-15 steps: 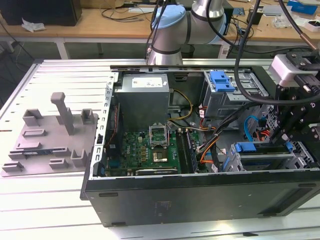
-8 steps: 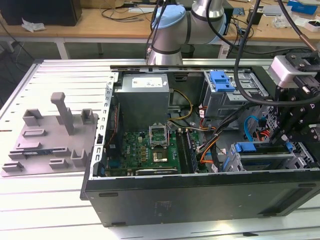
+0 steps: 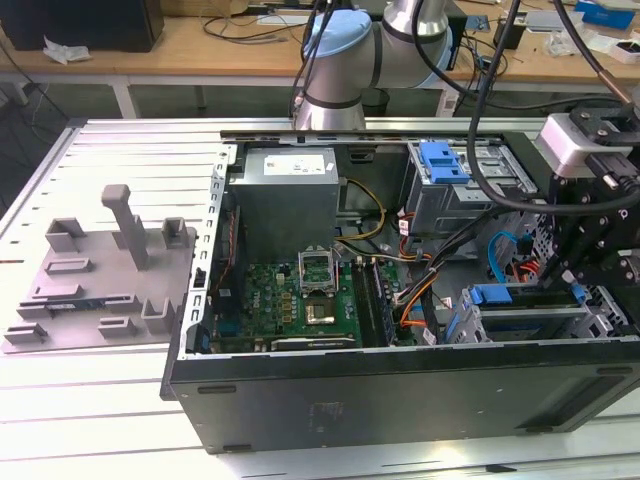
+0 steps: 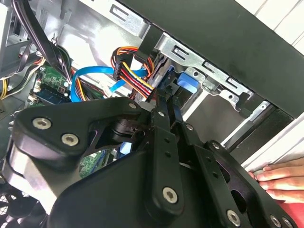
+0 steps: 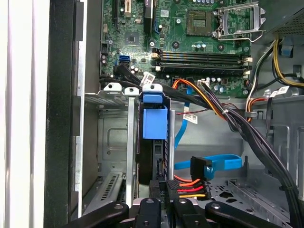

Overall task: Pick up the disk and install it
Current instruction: 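Insert the first disk wire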

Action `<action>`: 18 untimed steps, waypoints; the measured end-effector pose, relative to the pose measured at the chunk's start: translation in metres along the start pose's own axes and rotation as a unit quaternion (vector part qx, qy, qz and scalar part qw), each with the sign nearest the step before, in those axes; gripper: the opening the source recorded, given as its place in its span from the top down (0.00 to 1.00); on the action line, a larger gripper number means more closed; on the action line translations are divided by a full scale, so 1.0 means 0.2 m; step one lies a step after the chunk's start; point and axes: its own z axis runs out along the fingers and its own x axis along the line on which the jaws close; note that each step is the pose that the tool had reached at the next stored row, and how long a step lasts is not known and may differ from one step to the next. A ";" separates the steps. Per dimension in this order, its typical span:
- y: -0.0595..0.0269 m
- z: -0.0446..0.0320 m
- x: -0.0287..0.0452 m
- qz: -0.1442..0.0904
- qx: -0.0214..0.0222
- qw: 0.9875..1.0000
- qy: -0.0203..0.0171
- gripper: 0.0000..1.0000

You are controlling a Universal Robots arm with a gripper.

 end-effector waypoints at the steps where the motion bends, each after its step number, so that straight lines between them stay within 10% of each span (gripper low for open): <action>1: 0.000 0.002 0.000 0.000 0.000 1.000 0.000 0.83; 18: 0.000 0.013 0.000 0.000 0.000 1.000 0.000 0.83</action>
